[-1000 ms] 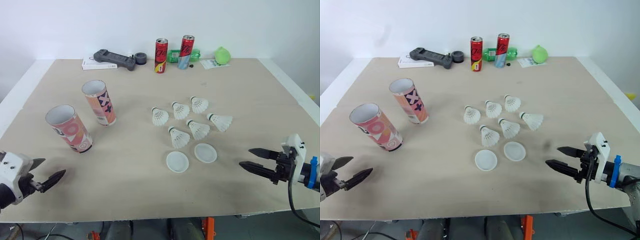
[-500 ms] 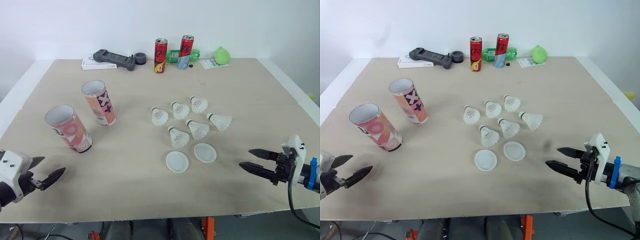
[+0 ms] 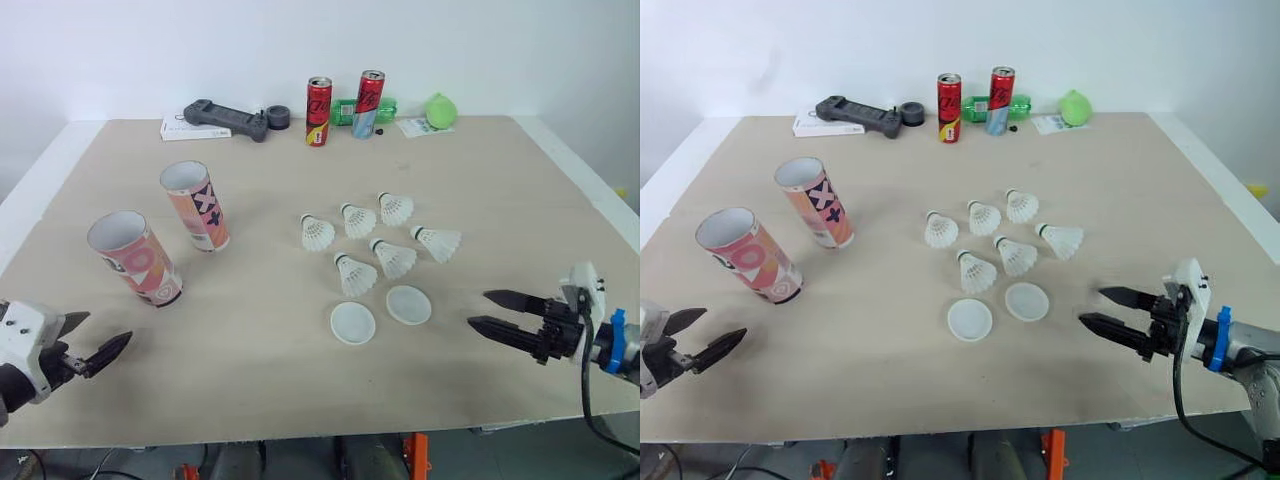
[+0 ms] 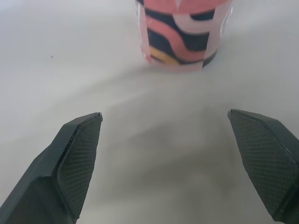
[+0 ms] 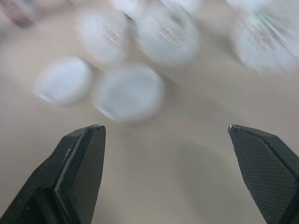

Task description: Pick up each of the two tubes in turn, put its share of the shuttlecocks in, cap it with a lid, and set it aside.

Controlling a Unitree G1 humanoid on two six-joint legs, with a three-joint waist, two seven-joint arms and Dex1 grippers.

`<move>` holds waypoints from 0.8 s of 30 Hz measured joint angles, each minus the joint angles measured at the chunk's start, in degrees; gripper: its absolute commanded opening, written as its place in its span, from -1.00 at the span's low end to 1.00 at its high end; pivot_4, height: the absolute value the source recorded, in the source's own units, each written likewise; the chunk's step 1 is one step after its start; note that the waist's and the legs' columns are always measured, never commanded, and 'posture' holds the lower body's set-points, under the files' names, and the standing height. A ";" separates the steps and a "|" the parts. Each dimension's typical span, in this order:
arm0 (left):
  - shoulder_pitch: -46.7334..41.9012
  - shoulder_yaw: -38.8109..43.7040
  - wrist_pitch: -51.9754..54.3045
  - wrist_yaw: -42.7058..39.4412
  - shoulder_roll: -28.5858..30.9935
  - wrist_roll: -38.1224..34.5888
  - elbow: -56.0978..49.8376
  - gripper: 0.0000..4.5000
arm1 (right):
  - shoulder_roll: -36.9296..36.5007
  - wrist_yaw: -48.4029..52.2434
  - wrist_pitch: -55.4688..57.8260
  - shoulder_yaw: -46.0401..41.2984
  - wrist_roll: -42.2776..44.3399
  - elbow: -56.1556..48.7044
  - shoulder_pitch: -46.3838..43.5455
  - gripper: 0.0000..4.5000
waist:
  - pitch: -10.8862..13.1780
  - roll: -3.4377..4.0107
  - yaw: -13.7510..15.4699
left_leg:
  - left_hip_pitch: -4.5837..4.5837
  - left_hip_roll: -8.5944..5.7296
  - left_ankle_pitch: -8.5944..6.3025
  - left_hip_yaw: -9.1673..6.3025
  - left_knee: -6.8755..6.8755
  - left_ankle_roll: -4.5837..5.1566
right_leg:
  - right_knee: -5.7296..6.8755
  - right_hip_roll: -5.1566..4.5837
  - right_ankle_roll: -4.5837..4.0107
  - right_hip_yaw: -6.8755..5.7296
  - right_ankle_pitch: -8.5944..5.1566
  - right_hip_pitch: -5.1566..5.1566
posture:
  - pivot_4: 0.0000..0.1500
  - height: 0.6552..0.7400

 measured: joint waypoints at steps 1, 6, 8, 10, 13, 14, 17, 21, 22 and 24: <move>-0.78 0.06 -0.13 1.24 -1.72 -0.33 -0.54 0.98 | 0.10 -1.40 1.97 0.18 2.40 -4.34 -1.66 1.00 | 0.00 0.01 -0.10 | 0.00 0.03 0.00 0.02 0.01 0.00 | 0.01 0.05 0.01 0.03 0.03 -0.01 | 1.00 1.00; -3.85 -2.63 -3.01 7.18 -9.01 0.78 -2.81 0.98 | 4.13 -7.86 5.96 6.94 8.27 -18.61 -11.78 1.00 | -0.32 -0.54 -0.07 | 0.01 0.36 0.01 -0.07 0.09 -0.01 | -0.01 0.43 -0.16 0.04 0.17 0.02 | 1.00 1.00; -5.13 -4.54 -3.49 8.43 -10.31 1.42 -2.88 0.98 | 5.84 -9.37 6.46 9.90 8.42 -20.03 -13.79 1.00 | -0.31 -0.55 -0.01 | -0.03 0.38 0.04 -0.07 0.12 -0.03 | -0.01 0.46 -0.17 0.04 0.25 -0.01 | 1.00 1.00; -10.58 -8.02 -5.43 13.07 -13.08 4.92 -1.79 0.98 | 10.55 -11.93 7.02 17.64 6.46 -20.01 -21.31 1.00 | -0.30 -0.54 0.33 | -0.10 0.39 0.17 -0.01 0.18 0.04 | -0.01 0.47 -0.14 0.07 0.48 -0.09 | 1.00 1.00; -13.33 -10.76 -7.44 14.77 -13.93 6.53 -0.75 0.98 | 11.68 -12.88 6.86 21.58 4.51 -19.50 -24.31 1.00 | -0.46 -0.80 0.50 | -0.10 0.40 0.23 0.06 0.18 0.04 | -0.03 0.47 -0.20 0.11 0.55 -0.08 | 1.00 1.00; -14.31 -11.09 -8.16 15.38 -14.21 7.07 0.92 0.98 | 12.08 -13.05 6.79 22.28 3.90 -18.68 -24.91 1.00 | -0.45 -0.79 0.50 | -0.10 0.40 0.23 0.10 0.17 0.05 | -0.03 0.45 -0.20 0.15 0.56 -0.10 | 1.00 1.00; -17.25 -12.14 -10.45 16.65 -15.32 7.85 4.47 0.98 | 13.31 -13.14 6.50 23.76 2.89 -17.75 -25.91 1.00 | -0.45 -0.79 0.51 | -0.10 0.44 0.24 0.07 0.15 0.05 | -0.02 0.51 -0.23 0.11 0.57 -0.13 | 1.00 1.00; -23.52 -13.02 -13.90 17.81 -15.84 8.93 12.27 0.98 | 15.75 -14.57 6.19 25.18 1.78 -17.48 -27.94 1.00 | -0.45 -0.79 0.52 | -0.09 0.51 0.25 0.04 0.14 0.07 | -0.01 0.61 -0.25 0.11 0.62 -0.14 | 1.00 1.00; -24.09 -13.06 -14.36 17.90 -15.83 8.99 13.22 0.98 | 15.97 -14.87 6.19 25.18 1.56 -17.48 -27.97 1.00 | -0.45 -0.79 0.52 | -0.10 0.51 0.25 0.06 0.14 0.07 | -0.01 0.61 -0.24 0.12 0.62 -0.14 | 1.00 1.00; -25.52 -13.46 -15.32 17.93 -15.83 9.22 15.55 0.98 | 16.47 -15.66 6.19 25.17 1.01 -17.46 -27.99 1.00 | -0.45 -0.79 0.52 | -0.10 0.50 0.25 0.07 0.14 0.07 | -0.01 0.60 -0.17 0.13 0.65 -0.14 | 1.00 1.00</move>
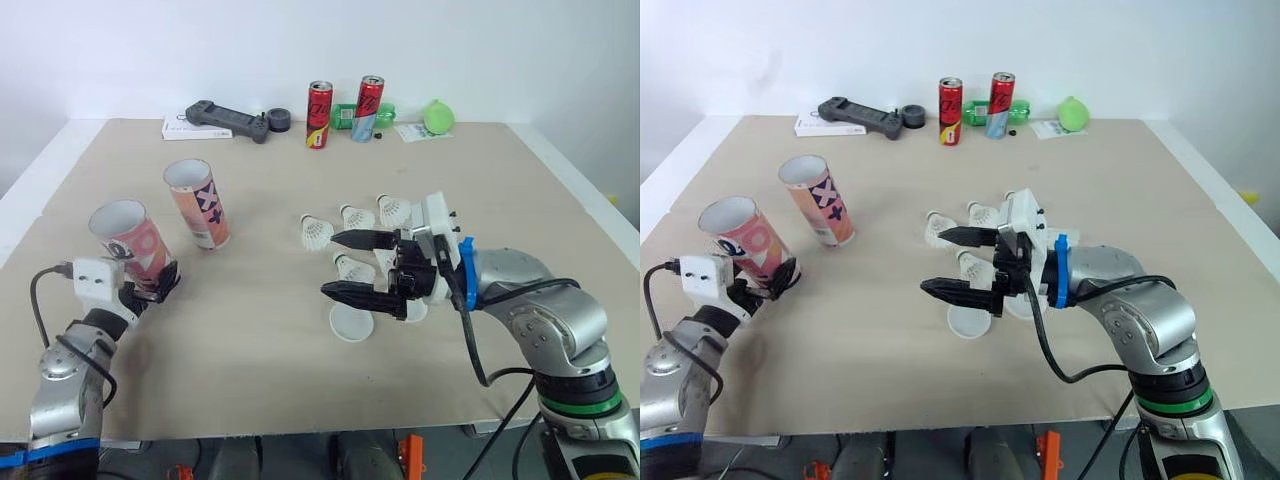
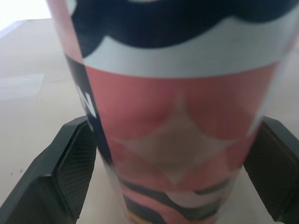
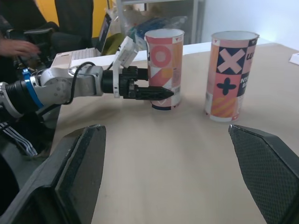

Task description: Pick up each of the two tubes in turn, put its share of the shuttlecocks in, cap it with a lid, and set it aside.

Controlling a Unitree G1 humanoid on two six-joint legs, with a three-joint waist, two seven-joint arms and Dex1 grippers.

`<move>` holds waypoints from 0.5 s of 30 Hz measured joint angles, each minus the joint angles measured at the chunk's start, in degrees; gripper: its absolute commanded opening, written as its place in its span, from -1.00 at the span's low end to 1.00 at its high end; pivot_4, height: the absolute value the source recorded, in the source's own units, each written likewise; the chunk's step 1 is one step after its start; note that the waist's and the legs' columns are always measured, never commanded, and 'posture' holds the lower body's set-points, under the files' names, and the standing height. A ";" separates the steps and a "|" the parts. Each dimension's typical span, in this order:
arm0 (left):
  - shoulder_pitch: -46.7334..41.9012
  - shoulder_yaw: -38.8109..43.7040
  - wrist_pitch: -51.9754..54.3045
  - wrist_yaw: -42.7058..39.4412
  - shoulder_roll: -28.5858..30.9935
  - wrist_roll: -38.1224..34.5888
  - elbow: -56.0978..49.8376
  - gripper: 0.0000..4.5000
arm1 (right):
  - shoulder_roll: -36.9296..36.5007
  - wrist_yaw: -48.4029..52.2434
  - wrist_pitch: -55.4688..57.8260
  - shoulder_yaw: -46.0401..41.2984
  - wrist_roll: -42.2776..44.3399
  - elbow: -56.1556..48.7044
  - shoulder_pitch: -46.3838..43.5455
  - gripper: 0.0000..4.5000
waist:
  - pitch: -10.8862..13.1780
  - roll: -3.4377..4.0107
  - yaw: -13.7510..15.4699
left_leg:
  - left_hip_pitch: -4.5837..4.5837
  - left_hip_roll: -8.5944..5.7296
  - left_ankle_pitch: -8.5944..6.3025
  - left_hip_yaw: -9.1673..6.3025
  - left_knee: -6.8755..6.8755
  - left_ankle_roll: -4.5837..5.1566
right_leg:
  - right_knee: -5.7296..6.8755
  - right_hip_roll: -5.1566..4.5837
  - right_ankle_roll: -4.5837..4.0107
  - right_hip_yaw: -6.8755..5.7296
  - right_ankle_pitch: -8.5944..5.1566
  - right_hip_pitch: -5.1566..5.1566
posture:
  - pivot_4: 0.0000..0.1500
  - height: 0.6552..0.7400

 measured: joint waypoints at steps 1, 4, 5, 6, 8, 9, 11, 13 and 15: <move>-1.09 -0.39 -0.47 -0.02 0.00 0.08 1.76 0.98 | 0.67 -0.68 0.00 0.01 -0.28 0.00 -0.01 1.00 | 0.00 0.00 0.00 | 0.00 0.00 0.00 -0.01 0.00 0.00 | 0.00 0.01 0.04 -0.01 0.02 0.00 | 1.00 1.00; -3.05 -1.03 -1.46 -0.09 0.01 0.12 4.24 0.98 | 1.51 -1.71 0.00 0.11 -0.86 -0.06 0.41 1.00 | 0.00 0.00 0.00 | -0.01 0.00 0.00 -0.03 -0.03 0.00 | 0.00 0.02 0.16 -0.02 0.09 0.00 | 1.00 1.00; -3.61 -1.11 -1.77 -0.14 0.03 0.12 4.77 0.98 | 1.86 -2.12 0.00 0.13 -1.08 -0.10 1.07 1.00 | 0.00 0.00 0.00 | -0.01 0.00 0.00 -0.03 -0.03 0.00 | 0.00 0.01 0.16 -0.02 0.10 0.00 | 1.00 1.00; -3.82 -1.12 -2.21 -0.15 0.10 0.12 5.15 0.98 | 2.00 -2.30 0.01 0.32 -1.21 -0.09 1.49 1.00 | 0.00 0.00 0.00 | -0.01 0.00 0.00 -0.02 -0.04 0.00 | 0.00 0.01 0.16 0.00 0.10 -0.01 | 1.00 1.00; -3.99 -1.12 -2.68 -0.30 0.15 0.11 5.61 0.75 | 2.05 -2.57 0.01 0.35 -1.23 -0.11 2.07 1.00 | 0.00 0.00 0.00 | -0.01 0.00 0.00 -0.02 -0.05 0.00 | 0.00 0.01 0.15 0.00 0.10 -0.01 | 1.00 1.00; -4.05 -1.15 -2.83 -0.47 0.15 0.11 5.81 0.66 | 2.05 -2.71 0.00 0.34 -1.25 -0.17 2.46 1.00 | 0.00 0.00 0.00 | -0.01 0.00 0.00 -0.03 -0.06 0.00 | 0.00 0.01 0.16 -0.01 0.10 -0.01 | 1.00 1.00; -4.13 -1.15 -3.13 -0.76 0.15 0.10 6.05 0.36 | 2.10 -2.97 0.00 0.34 -1.26 -0.26 3.56 1.00 | 0.00 0.00 0.00 | -0.01 0.00 0.00 -0.03 -0.06 0.00 | 0.00 0.02 0.15 -0.01 0.09 -0.01 | 1.00 1.00; -4.40 -1.16 -3.49 -0.96 0.20 0.10 6.53 0.24 | 2.12 -3.30 -0.06 0.34 -1.33 -0.30 4.13 1.00 | 0.00 0.00 -0.01 | 0.00 0.00 0.00 -0.03 -0.06 0.00 | 0.00 0.02 0.16 -0.01 0.10 -0.01 | 1.00 1.00; -4.52 -1.30 -3.47 -1.01 0.50 0.14 6.64 0.24 | 2.19 -3.80 -0.46 0.31 -1.70 -0.89 5.39 1.00 | 0.00 -0.01 0.00 | 0.00 0.00 0.00 -0.04 -0.05 0.00 | 0.00 0.02 0.16 -0.02 0.10 0.00 | 1.00 1.00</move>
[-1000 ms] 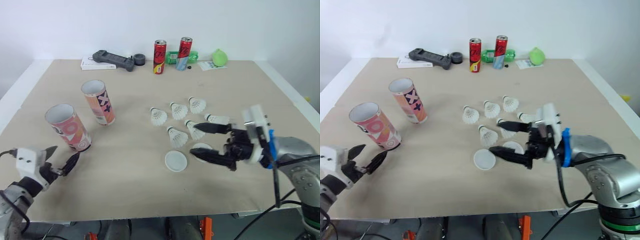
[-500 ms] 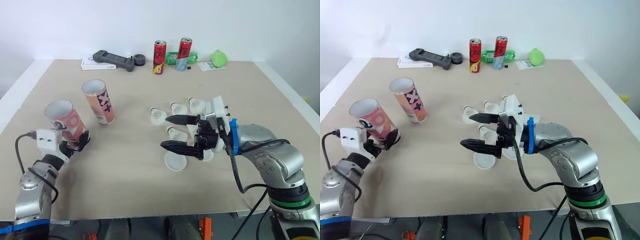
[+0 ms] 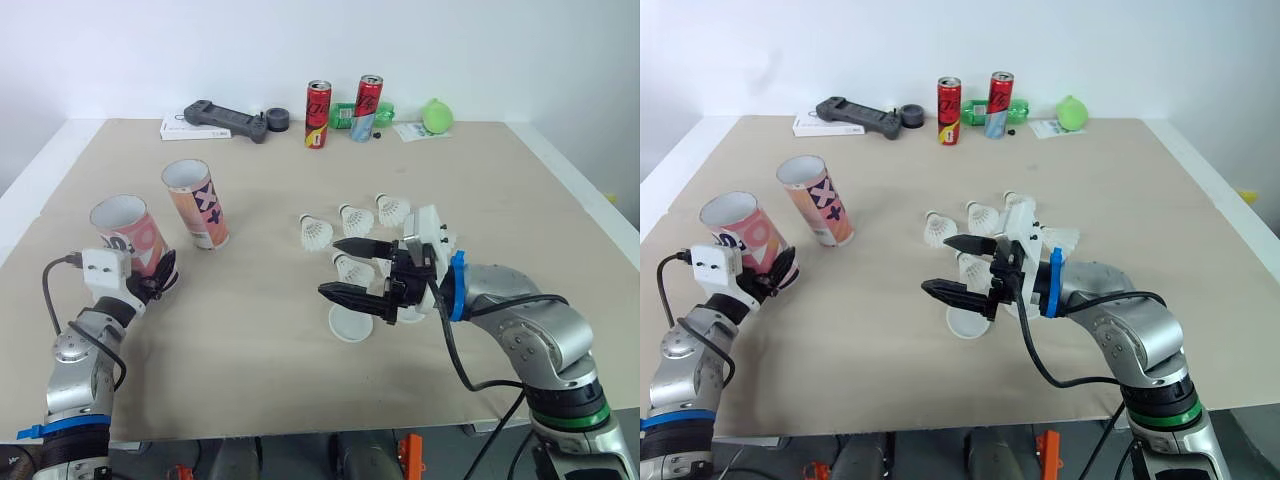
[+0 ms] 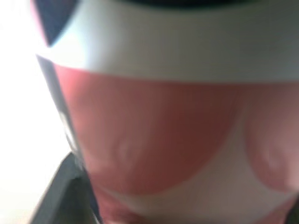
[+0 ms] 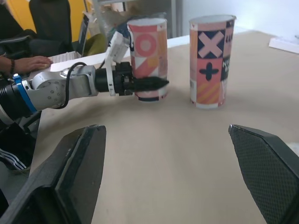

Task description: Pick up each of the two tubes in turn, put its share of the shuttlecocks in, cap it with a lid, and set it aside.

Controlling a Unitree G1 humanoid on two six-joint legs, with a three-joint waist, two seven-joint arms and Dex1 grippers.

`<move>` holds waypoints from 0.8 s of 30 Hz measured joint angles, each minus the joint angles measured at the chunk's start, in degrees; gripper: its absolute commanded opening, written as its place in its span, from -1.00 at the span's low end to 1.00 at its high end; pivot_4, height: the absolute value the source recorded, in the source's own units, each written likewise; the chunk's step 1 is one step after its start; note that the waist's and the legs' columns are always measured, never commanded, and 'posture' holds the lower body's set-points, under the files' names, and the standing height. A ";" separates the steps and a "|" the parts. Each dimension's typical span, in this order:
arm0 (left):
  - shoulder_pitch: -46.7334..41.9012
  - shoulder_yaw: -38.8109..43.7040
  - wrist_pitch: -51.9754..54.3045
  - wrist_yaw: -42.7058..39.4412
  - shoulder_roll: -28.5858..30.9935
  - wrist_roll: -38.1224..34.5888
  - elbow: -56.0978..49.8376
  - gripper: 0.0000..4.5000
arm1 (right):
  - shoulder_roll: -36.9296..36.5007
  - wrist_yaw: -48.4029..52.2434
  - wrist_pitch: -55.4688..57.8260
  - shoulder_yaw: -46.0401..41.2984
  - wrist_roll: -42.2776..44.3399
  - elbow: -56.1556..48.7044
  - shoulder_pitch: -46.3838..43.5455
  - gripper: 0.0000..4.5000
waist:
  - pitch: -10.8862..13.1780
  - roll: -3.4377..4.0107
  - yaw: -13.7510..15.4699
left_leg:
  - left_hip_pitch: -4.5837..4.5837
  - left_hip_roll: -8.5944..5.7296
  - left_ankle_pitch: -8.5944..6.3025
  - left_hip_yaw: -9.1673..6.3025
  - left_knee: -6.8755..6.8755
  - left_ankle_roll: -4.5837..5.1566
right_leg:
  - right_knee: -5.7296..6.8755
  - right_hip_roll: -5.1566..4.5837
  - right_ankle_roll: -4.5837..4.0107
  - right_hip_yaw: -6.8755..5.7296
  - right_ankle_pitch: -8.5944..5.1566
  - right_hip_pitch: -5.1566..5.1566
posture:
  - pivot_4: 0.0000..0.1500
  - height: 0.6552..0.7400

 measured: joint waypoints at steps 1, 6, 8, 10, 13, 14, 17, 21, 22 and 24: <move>0.06 -0.03 0.03 0.02 0.25 0.09 -0.05 0.24 | 0.41 -0.88 -0.38 -0.05 -0.46 -0.39 1.29 1.00 | -0.01 -0.01 0.00 | 0.00 0.00 0.00 0.00 -0.01 0.00 | 0.00 0.00 0.00 0.00 0.00 0.00 | 1.00 1.00; 5.26 -0.06 1.35 -0.11 3.29 0.65 -7.36 0.24 | 3.18 -8.41 -5.27 0.45 -8.15 -2.04 14.74 1.00 | -0.03 -0.04 -0.01 | -0.04 -0.02 -0.10 0.06 -0.08 -0.15 | 0.00 -0.05 -0.14 0.07 -0.08 -0.05 | 1.00 1.00; 7.67 -0.12 2.57 -0.27 5.01 1.24 -11.11 0.24 | 4.24 -11.39 -7.17 1.85 -12.03 -2.05 17.42 1.00 | -0.03 -0.04 -0.04 | -0.04 0.00 -0.10 0.06 -0.10 -0.15 | 0.01 -0.04 -0.13 0.06 -0.10 -0.11 | 1.00 1.00; 10.97 -1.26 2.66 -1.94 9.53 4.04 -15.81 0.24 | 5.87 -14.93 -9.02 2.74 -16.23 -1.65 18.74 1.00 | -0.03 -0.06 -0.34 | 0.01 0.07 -0.10 0.10 -0.10 -0.16 | 0.01 -0.02 -0.35 0.04 -0.22 -0.16 | 1.00 1.00; 12.49 -3.82 1.30 -5.11 16.66 9.77 -19.13 0.24 | 8.84 -18.60 -10.83 5.29 -21.02 1.06 18.24 1.00 | -0.05 -0.08 -0.49 | 0.09 0.09 -0.08 0.07 -0.12 -0.16 | 0.00 0.00 -0.39 0.04 -0.12 -0.21 | 1.00 1.00; 12.55 -4.71 0.54 -5.98 18.18 11.29 -19.85 0.24 | 9.41 -19.28 -11.20 6.37 -22.25 2.29 18.05 1.00 | -0.03 -0.02 -0.50 | 0.09 0.08 -0.08 0.13 -0.13 -0.17 | 0.00 -0.07 -0.39 0.04 -0.09 -0.21 | 1.00 1.00; 12.31 -6.60 -0.28 -7.00 19.06 13.48 -20.60 0.24 | 11.39 -20.11 -12.31 7.80 -24.39 5.33 17.72 1.00 | -0.03 0.01 -0.48 | 0.07 0.09 -0.07 0.30 -0.11 -0.15 | 0.00 -0.19 -0.35 0.07 -0.07 -0.28 | 1.00 1.00; 11.21 -8.86 -0.38 -7.74 19.68 15.40 -20.91 0.24 | 15.03 -22.24 -13.72 8.49 -26.55 8.73 15.07 1.00 | -0.03 0.00 -0.49 | -0.01 0.11 0.00 0.34 -0.14 -0.05 | 0.00 -0.15 -0.37 0.08 -0.08 -0.31 | 1.00 1.00; 10.96 -8.92 -0.41 -7.84 19.68 15.67 -21.05 0.24 | 15.96 -23.00 -14.05 8.37 -26.91 9.67 14.25 1.00 | -0.03 0.00 -0.49 | -0.01 0.11 -0.01 0.34 -0.16 -0.06 | 0.00 -0.13 -0.41 0.08 -0.10 -0.31 | 1.00 1.00; 10.27 -9.02 -0.46 -8.05 19.68 15.86 -21.14 0.24 | 17.62 -24.54 -14.56 8.14 -27.64 11.10 12.98 1.00 | -0.03 0.00 -0.49 | -0.03 0.11 -0.02 0.34 -0.24 -0.07 | 0.00 -0.12 -0.40 0.07 -0.17 -0.34 | 1.00 1.00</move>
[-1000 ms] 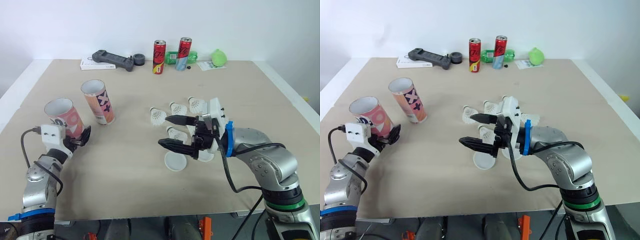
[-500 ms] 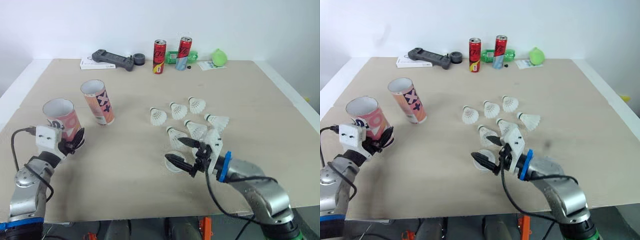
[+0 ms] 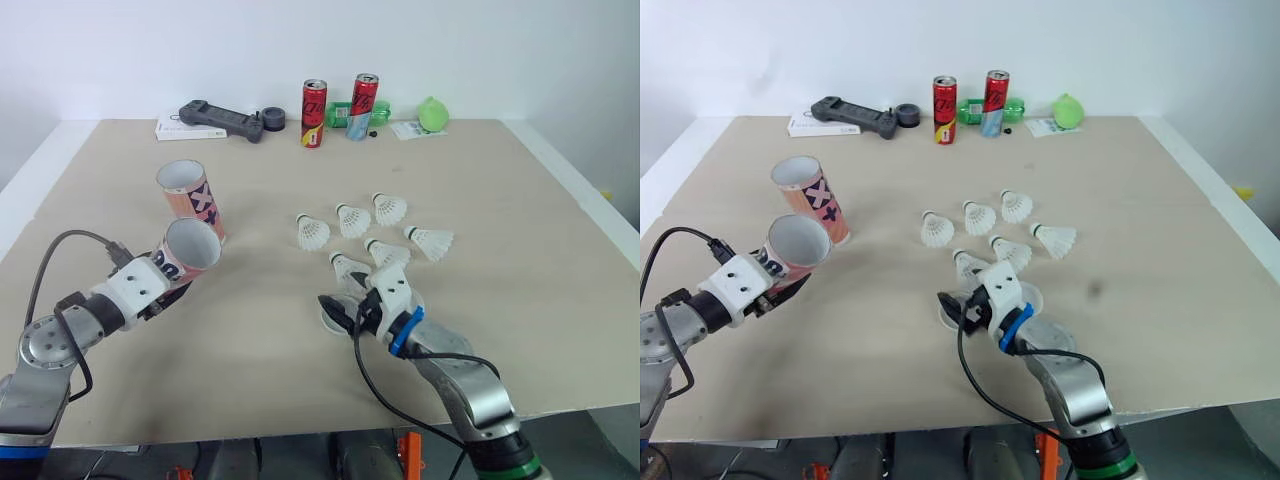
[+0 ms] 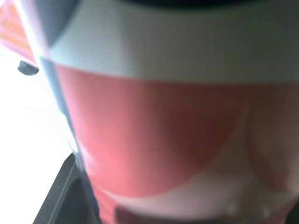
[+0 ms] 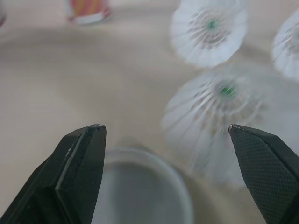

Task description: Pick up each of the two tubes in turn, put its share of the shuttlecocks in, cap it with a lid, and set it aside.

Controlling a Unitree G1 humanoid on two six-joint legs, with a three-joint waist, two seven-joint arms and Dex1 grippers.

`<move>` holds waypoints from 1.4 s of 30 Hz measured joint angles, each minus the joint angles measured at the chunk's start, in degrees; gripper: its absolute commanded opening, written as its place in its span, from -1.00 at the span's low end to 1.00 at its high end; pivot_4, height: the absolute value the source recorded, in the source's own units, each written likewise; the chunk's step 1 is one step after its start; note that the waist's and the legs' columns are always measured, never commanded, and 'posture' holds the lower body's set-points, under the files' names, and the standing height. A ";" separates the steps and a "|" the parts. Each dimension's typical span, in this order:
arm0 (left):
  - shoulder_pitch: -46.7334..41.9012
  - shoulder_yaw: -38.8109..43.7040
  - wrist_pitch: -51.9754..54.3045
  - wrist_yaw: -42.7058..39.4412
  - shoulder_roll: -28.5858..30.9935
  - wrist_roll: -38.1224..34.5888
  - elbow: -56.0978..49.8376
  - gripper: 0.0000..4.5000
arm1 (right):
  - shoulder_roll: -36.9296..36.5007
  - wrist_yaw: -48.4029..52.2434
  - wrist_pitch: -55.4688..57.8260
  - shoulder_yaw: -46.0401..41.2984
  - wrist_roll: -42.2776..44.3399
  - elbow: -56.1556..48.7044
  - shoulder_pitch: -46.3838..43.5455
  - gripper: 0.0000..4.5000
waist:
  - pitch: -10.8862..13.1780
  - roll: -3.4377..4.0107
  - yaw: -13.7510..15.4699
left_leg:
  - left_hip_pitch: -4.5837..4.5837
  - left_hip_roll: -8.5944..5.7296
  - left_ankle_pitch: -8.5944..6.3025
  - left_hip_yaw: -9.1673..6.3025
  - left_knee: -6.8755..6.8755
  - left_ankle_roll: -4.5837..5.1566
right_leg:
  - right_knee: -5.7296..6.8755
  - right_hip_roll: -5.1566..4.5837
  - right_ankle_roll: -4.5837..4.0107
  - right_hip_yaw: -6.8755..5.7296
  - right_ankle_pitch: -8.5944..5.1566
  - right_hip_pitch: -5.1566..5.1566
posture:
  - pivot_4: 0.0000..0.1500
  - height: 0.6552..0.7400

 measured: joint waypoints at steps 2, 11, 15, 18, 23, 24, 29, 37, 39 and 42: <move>-0.22 -0.02 -0.02 -0.14 -0.04 0.14 -0.01 0.24 | 1.07 -1.22 -0.37 -0.27 -0.38 1.13 -0.77 1.00 | 0.00 0.00 0.00 | -0.01 0.00 -0.04 0.00 -0.03 -0.05 | 0.01 0.00 0.04 0.00 0.01 0.00 | 1.00 1.00; -1.01 -1.18 -0.06 -0.27 -1.67 0.34 0.00 0.23 | 2.66 -2.83 -0.47 -2.17 -0.65 1.60 -1.61 -0.69 | 0.00 0.00 -0.01 | 0.00 0.00 -0.08 0.00 -0.02 -0.09 | 0.01 0.02 0.08 0.01 -0.03 0.01 | 1.00 1.00; -1.03 -1.45 -0.17 -0.31 -1.96 0.37 0.01 0.23 | 2.59 -2.51 -0.30 -2.18 -0.57 1.44 -1.20 -0.99 | 0.00 0.00 -0.01 | 0.01 0.00 -0.07 -0.01 0.00 -0.08 | 0.01 0.02 0.06 0.01 -0.04 0.02 | 1.00 1.00; -1.06 -1.45 -0.48 -0.43 -1.96 0.38 0.04 0.23 | 2.02 -1.52 -0.08 -2.19 -0.08 0.18 -0.27 -0.99 | 0.00 0.00 0.00 | 0.00 0.00 -0.07 0.00 0.00 -0.07 | 0.01 0.01 0.06 0.02 -0.04 0.02 | 1.00 1.00; -1.16 -2.11 -0.89 -0.90 -1.92 0.95 0.24 0.23 | -1.19 3.97 0.19 -2.54 3.88 -5.37 1.33 -0.99 | 0.01 0.01 0.00 | 0.02 0.00 -0.07 0.00 0.00 -0.07 | 0.01 0.02 0.07 0.03 -0.04 0.03 | 1.00 1.00; -1.16 -2.39 -0.90 -1.11 -1.92 1.14 0.34 0.23 | -1.58 4.83 0.18 -2.73 4.59 -6.36 1.25 -0.99 | 0.01 0.01 0.00 | 0.02 0.00 -0.07 0.00 0.01 -0.07 | 0.01 0.02 0.06 0.03 -0.04 0.04 | 1.00 1.00; -2.28 -6.40 -1.01 -2.37 0.37 5.57 0.74 0.23 | -7.19 14.84 -1.10 -3.32 9.47 -10.13 -6.46 -0.99 | 0.05 0.09 -0.02 | 0.10 0.00 -0.01 0.06 0.07 0.01 | 0.01 0.02 0.13 0.10 0.02 0.08 | 1.00 1.00; -4.10 -8.51 -0.11 -3.25 0.62 8.71 0.70 0.23 | -7.24 23.00 -4.71 5.33 5.16 -3.71 -20.87 -0.99 | -0.08 0.35 0.00 | 0.16 0.00 0.03 0.07 0.08 0.07 | 0.03 0.03 0.11 0.09 0.06 0.11 | 1.00 1.00; -4.42 -8.94 0.10 -3.24 0.61 9.11 0.73 0.23 | -5.24 23.58 -6.50 7.55 3.20 -1.09 -23.47 -0.99 | -0.15 0.45 0.03 | 0.16 0.00 0.05 0.07 0.08 0.09 | 0.04 0.03 0.11 0.07 0.06 0.11 | 1.00 1.00; -4.77 -9.39 0.21 -3.19 0.50 9.57 0.74 0.23 | -3.36 24.27 -9.45 11.24 0.28 2.23 -24.45 -0.99 | -0.17 0.48 0.17 | 0.15 0.00 0.05 0.08 0.08 0.10 | 0.04 0.02 0.12 0.08 0.07 0.12 | 1.00 1.00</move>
